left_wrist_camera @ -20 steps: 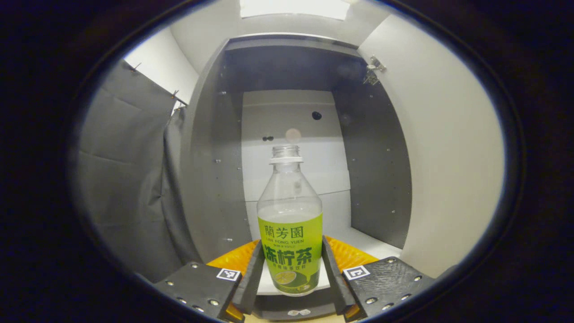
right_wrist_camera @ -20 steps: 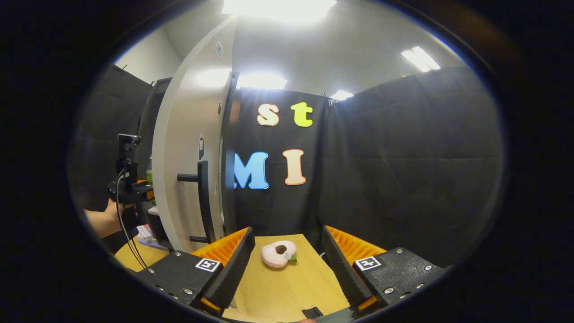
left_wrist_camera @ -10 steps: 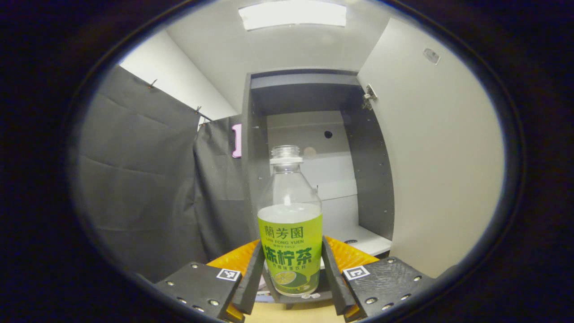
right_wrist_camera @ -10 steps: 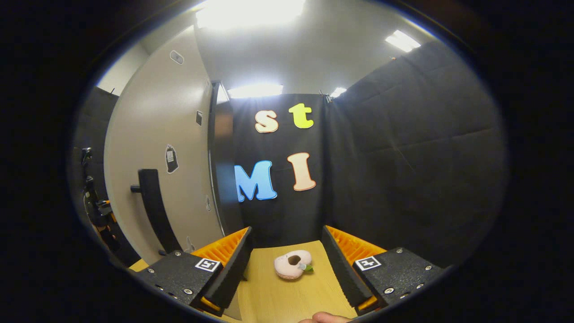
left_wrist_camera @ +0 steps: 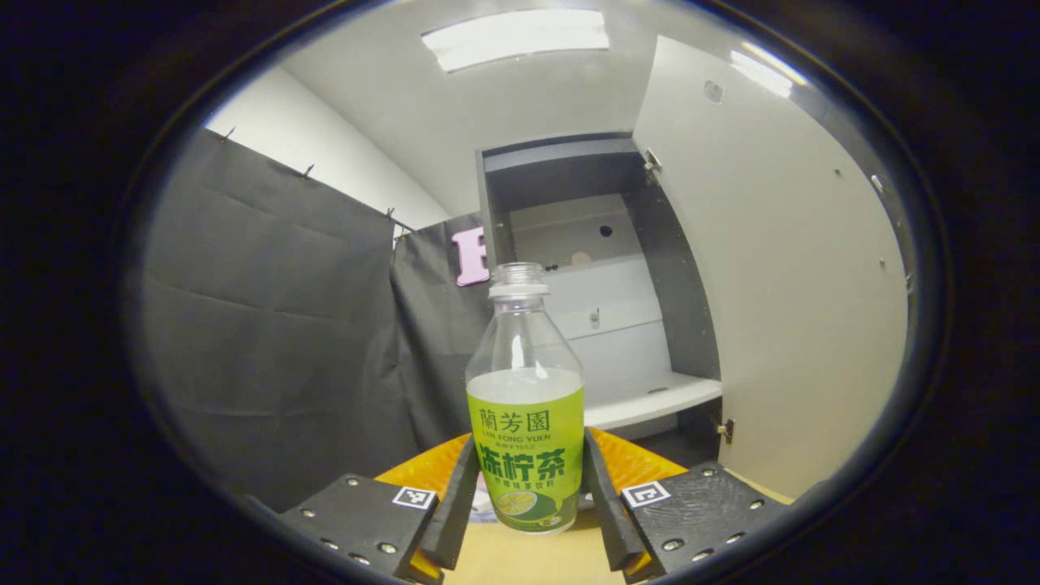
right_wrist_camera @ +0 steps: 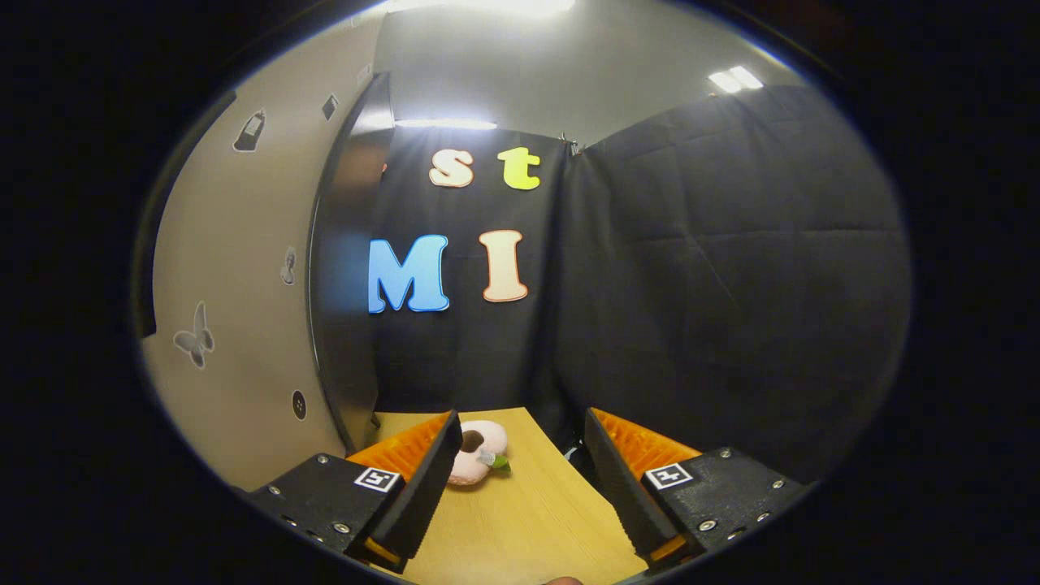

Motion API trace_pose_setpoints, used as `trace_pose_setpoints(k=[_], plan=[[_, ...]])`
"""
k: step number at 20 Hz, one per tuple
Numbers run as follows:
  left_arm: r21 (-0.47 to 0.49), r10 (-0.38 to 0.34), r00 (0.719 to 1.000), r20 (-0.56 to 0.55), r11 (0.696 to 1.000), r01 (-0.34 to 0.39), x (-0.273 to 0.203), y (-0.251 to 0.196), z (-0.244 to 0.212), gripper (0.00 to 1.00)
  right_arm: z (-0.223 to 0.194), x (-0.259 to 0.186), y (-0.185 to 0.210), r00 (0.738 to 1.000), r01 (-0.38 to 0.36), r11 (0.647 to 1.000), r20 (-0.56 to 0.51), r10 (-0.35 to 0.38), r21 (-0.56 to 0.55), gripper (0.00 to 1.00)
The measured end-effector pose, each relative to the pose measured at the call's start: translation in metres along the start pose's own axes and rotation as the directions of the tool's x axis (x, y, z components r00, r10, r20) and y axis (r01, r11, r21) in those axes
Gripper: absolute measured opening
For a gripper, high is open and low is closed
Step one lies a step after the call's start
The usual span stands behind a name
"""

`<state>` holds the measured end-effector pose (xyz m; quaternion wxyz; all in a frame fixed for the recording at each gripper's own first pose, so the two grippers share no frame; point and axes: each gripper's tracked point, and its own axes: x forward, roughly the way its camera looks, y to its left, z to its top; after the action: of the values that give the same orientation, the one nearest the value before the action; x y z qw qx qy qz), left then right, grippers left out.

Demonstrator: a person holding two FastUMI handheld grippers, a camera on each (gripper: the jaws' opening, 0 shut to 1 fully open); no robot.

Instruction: Open the cabinet door with the right hand, grasp the bottle in the cabinet with the left hand and place it on the coaster, then close the cabinet door with the right hand.

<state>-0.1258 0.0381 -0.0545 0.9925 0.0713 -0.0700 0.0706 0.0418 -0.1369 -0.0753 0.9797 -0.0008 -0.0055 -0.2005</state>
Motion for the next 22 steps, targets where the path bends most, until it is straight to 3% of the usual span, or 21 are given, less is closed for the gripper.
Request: trace_pose_setpoints(k=[4,8,11,14,16,17,22], plan=[[0.001,-0.006,1.0,-0.013,1.0,0.006,-0.039,-0.019,-0.063,0.68,-0.064,-0.003,0.019,0.996,-0.034,0.997,-0.087,0.028,-0.065,0.94],[-0.084,0.024,1.0,0.002,0.996,-0.024,-0.078,-0.022,-0.123,0.68,-0.1,-0.01,0.039,0.989,-0.069,0.992,-0.135,0.054,-0.108,0.94],[-0.052,0.03,0.997,-0.071,0.998,-0.034,-0.096,-0.024,-0.195,0.68,-0.138,-0.016,0.05,0.985,-0.101,0.974,-0.155,0.071,-0.2,0.93],[-0.065,0.007,0.992,-0.123,0.998,-0.015,-0.115,-0.037,-0.248,0.68,-0.179,-0.029,0.066,0.964,-0.18,0.95,-0.236,0.119,-0.256,0.95],[-0.065,-0.006,0.991,-0.134,0.998,-0.003,-0.123,-0.041,-0.265,0.73,-0.184,-0.034,0.081,0.955,-0.234,0.944,-0.236,0.178,-0.234,0.95],[-0.074,-0.014,0.991,-0.134,0.997,0.004,-0.124,-0.043,-0.269,0.71,-0.184,-0.035,0.082,0.955,-0.243,0.94,-0.232,0.187,-0.239,0.95],[-0.081,-0.014,0.987,-0.161,0.997,0.0,-0.126,-0.043,-0.283,0.68,-0.194,-0.03,0.078,0.949,-0.237,0.939,-0.268,0.168,-0.249,0.95]])
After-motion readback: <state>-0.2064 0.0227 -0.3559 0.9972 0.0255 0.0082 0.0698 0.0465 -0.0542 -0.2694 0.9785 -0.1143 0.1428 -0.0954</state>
